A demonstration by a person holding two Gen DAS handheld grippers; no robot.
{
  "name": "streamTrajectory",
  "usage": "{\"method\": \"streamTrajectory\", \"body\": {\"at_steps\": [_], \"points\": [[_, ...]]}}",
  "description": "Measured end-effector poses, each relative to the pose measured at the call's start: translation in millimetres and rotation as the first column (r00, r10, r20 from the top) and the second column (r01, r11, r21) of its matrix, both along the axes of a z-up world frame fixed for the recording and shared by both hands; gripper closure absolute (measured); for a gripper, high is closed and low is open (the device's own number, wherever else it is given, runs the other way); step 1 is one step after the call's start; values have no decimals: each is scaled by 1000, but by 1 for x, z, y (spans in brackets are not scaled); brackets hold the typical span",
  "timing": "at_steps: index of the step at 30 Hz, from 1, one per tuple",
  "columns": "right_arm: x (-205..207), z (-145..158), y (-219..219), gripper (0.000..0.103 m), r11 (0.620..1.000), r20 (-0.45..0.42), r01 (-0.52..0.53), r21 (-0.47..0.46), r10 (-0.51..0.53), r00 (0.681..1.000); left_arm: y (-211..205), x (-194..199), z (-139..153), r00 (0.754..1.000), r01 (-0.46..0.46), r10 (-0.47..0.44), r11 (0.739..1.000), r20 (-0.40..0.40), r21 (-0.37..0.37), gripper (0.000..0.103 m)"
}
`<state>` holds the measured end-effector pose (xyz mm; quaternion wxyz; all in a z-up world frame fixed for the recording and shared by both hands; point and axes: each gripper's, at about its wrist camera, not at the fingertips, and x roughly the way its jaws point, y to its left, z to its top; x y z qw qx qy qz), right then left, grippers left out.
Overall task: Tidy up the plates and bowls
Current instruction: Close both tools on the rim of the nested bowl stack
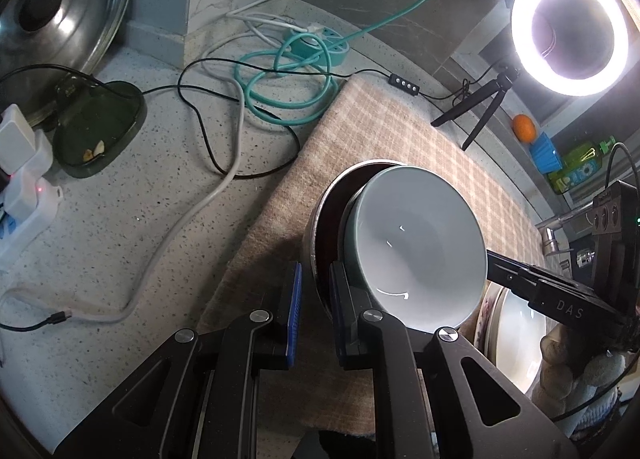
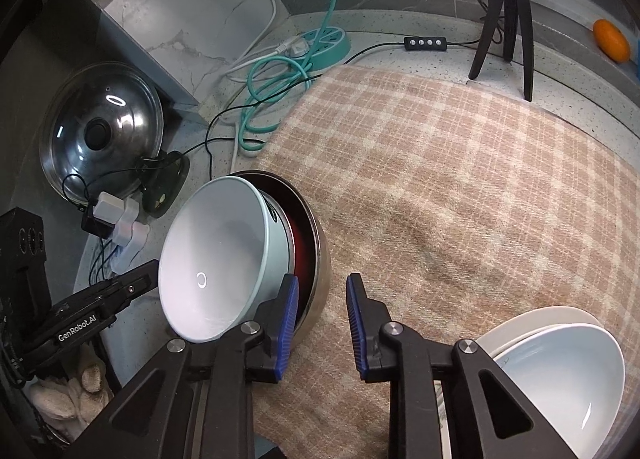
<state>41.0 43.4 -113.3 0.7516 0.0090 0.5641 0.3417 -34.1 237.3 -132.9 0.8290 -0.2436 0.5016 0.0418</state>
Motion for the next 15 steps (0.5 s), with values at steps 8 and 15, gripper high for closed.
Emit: {"method": "streamTrajectory", "body": {"at_steps": [8, 15], "points": [[2, -5, 5, 87, 1000, -6, -9, -12, 9, 1000, 2, 5, -7, 1000, -1, 0, 1000, -18, -29, 91], [8, -13, 10, 90, 1000, -34, -5, -20, 5, 999, 1, 10, -13, 1000, 5, -6, 999, -28, -38, 93]]}}
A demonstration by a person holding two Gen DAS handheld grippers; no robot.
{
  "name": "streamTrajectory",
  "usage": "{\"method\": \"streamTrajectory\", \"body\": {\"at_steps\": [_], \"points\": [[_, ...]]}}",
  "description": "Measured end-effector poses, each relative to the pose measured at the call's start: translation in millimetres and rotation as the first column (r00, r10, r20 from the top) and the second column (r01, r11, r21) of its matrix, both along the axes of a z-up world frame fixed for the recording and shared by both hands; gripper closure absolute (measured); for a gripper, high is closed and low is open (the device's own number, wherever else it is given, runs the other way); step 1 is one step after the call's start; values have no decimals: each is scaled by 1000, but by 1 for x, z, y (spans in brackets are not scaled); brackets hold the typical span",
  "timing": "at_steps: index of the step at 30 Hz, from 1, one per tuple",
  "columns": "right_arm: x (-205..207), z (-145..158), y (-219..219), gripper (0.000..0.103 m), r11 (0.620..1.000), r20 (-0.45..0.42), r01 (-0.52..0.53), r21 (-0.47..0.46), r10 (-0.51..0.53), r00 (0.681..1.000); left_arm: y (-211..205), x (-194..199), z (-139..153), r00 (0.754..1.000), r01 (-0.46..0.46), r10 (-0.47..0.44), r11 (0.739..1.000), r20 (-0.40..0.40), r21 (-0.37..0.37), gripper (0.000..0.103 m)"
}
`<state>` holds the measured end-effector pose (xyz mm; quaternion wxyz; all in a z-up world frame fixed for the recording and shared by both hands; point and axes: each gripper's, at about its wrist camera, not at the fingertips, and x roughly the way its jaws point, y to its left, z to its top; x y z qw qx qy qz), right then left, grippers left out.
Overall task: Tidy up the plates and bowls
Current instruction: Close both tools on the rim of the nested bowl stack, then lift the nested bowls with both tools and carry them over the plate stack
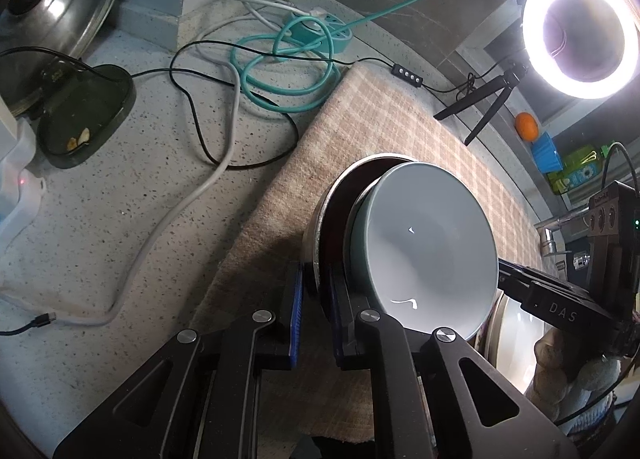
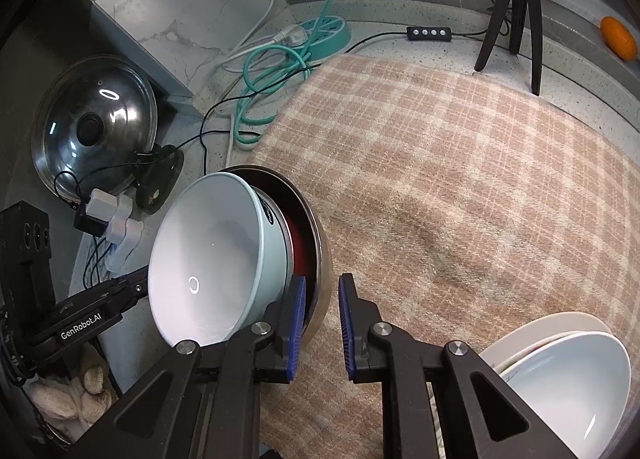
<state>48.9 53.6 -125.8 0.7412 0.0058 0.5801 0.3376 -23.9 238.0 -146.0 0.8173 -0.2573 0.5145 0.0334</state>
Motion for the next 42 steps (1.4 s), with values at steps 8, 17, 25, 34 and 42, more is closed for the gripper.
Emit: {"method": "streamTrajectory", "body": {"at_steps": [8, 17, 25, 34, 42], "points": [[-2, -1, 6, 93, 1000, -11, -2, -11, 1, 1000, -1, 2, 0, 1000, 2, -2, 1000, -4, 14, 93], [-4, 3, -2, 93, 1000, -24, 18, 9, -18, 1000, -5, 0, 8, 1000, 11, -11, 1000, 1, 16, 93], [-6, 23, -22, 93, 998, -11, 49, 38, -49, 999, -19, 1, 33, 998, 51, -52, 998, 45, 29, 93], [-10, 42, -60, 93, 993, 2, 101, 61, -101, 995, -43, 8, 55, 989, 114, -117, 993, 87, 32, 93], [-13, 54, -100, 93, 982, 7, 174, 69, -175, 985, -74, 16, 68, 975, 190, -193, 981, 110, 38, 92]]}}
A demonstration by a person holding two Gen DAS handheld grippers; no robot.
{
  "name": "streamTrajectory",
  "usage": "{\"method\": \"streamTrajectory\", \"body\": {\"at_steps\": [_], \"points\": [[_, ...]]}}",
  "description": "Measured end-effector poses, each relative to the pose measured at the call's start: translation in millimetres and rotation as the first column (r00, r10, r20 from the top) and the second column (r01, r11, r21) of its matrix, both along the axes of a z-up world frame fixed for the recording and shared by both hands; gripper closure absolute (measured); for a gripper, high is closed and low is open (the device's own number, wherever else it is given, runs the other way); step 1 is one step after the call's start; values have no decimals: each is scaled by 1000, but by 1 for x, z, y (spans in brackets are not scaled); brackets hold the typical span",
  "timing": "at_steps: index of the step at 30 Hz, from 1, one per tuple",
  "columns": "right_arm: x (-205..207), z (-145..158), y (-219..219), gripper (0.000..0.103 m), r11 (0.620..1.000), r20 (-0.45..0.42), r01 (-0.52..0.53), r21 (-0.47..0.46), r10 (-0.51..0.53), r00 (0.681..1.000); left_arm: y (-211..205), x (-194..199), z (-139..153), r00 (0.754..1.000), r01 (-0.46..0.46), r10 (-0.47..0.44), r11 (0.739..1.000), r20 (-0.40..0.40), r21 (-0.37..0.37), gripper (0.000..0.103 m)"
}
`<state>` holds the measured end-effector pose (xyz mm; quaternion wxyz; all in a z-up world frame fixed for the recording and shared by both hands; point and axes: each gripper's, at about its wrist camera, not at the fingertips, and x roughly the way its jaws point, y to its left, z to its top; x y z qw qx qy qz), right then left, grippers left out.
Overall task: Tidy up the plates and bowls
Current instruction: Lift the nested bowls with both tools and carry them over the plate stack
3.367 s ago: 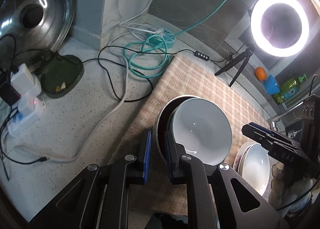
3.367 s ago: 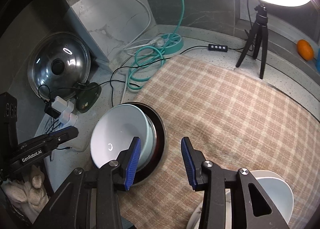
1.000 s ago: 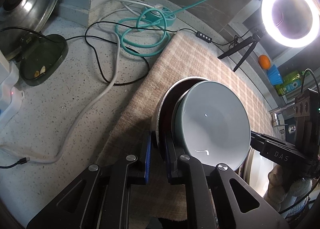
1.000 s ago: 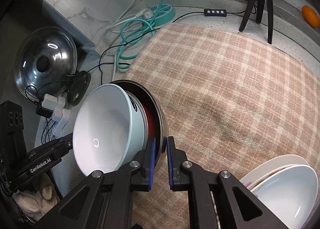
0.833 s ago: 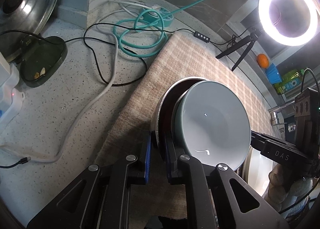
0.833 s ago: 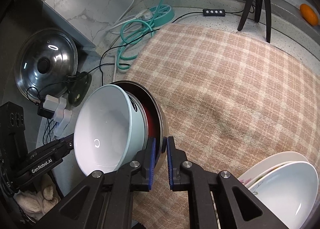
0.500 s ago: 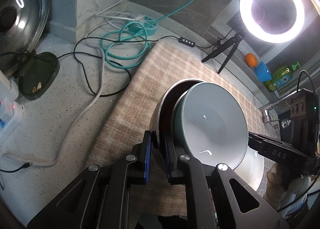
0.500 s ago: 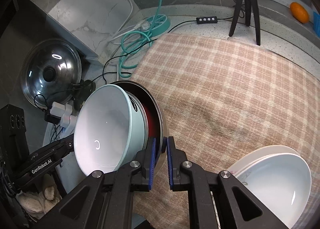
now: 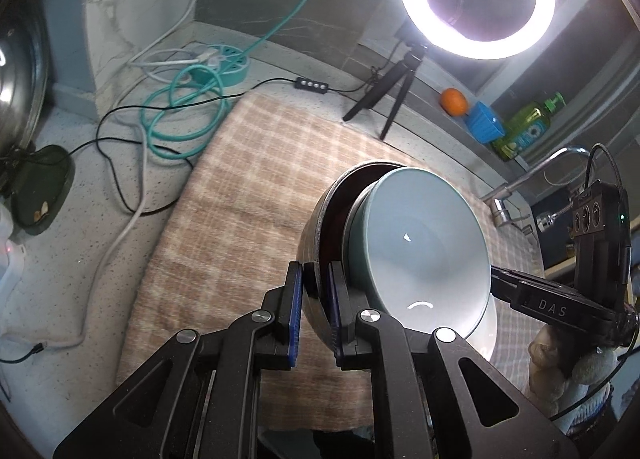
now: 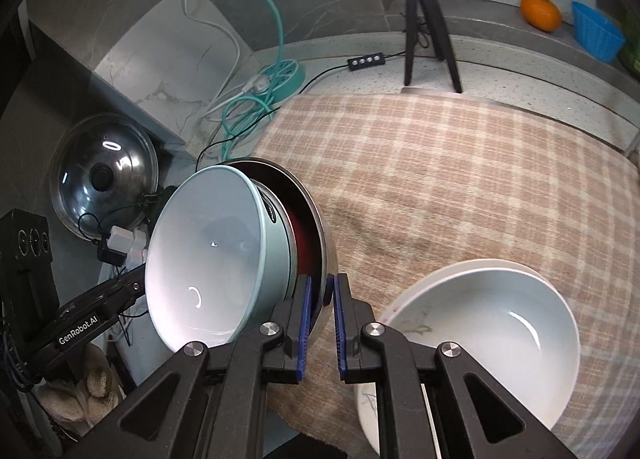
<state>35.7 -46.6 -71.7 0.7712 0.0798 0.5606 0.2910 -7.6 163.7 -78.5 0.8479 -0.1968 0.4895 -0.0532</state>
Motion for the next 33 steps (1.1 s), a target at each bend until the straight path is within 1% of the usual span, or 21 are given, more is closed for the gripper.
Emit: {"method": "streamTrajectory", "body": {"at_steps": [6, 13, 24, 33], "points": [[-6, 7, -31, 93, 998, 10, 55, -5, -55, 998, -29, 6, 6, 997, 71, -71, 997, 9, 1, 92], [-16, 6, -73, 93, 991, 3, 132, -8, -132, 991, -63, 12, 6, 987, 160, -160, 987, 2, -1, 92], [-32, -5, -129, 93, 970, -23, 242, -30, -242, 970, -117, 14, -2, 956, 292, -292, 956, -27, 6, 92], [-42, -19, -154, 93, 954, -47, 294, -52, -297, 954, -142, 17, -13, 936, 348, -347, 937, -61, 16, 93]]}}
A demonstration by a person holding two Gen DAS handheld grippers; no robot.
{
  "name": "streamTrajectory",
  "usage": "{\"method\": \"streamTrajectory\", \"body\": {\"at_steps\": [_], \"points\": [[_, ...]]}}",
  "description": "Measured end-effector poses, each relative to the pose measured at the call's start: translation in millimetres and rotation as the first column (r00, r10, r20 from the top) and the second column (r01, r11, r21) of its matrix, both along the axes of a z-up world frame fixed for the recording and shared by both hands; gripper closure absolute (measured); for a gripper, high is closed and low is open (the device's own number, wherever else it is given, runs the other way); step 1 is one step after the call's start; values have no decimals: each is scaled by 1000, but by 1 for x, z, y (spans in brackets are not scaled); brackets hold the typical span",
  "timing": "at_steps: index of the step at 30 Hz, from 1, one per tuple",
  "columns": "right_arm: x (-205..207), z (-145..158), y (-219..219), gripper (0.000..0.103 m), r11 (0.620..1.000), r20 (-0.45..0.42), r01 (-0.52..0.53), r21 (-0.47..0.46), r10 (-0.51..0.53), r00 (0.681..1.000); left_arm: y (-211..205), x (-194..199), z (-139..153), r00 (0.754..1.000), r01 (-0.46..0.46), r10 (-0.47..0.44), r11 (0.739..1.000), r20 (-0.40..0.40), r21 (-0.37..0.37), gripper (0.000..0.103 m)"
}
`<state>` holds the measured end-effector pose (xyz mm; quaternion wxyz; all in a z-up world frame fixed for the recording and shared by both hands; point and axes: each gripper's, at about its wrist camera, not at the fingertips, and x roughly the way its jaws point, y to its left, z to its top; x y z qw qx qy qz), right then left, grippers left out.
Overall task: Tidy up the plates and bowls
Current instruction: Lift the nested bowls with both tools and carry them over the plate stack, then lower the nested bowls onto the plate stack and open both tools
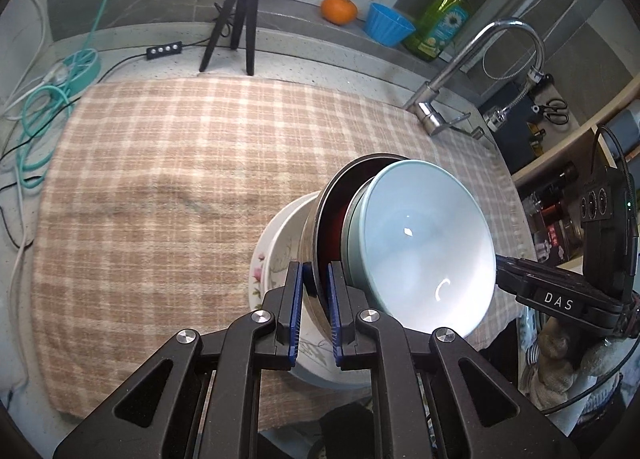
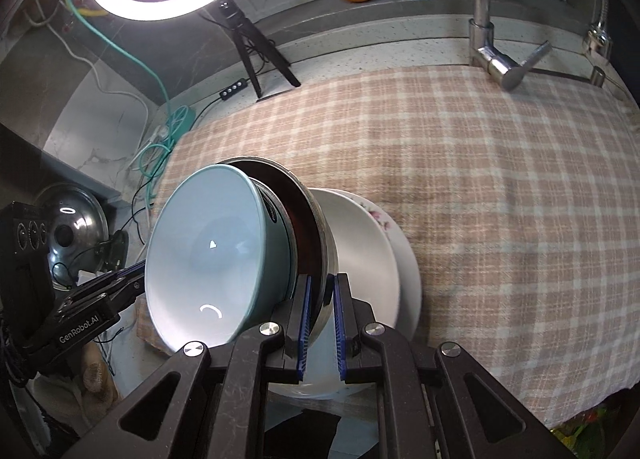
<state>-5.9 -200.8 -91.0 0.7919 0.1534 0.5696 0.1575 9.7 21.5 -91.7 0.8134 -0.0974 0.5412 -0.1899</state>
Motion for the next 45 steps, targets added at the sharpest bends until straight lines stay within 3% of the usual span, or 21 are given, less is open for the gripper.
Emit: {"method": "streamTrajectory", "body": {"at_steps": [25, 39, 45], "points": [[-3, -16, -7, 93, 1000, -30, 15, -1, -15, 999, -10, 5, -15, 998, 25, -24, 999, -50, 23, 93], [-4, -14, -3, 92, 1000, -22, 6, -10, -6, 1000, -8, 0, -8, 1000, 29, -29, 998, 2, 57, 94], [-8, -7, -3, 91, 999, 19, 3, -41, -2, 1000, -8, -1, -7, 999, 30, -31, 997, 14, 67, 92]]}}
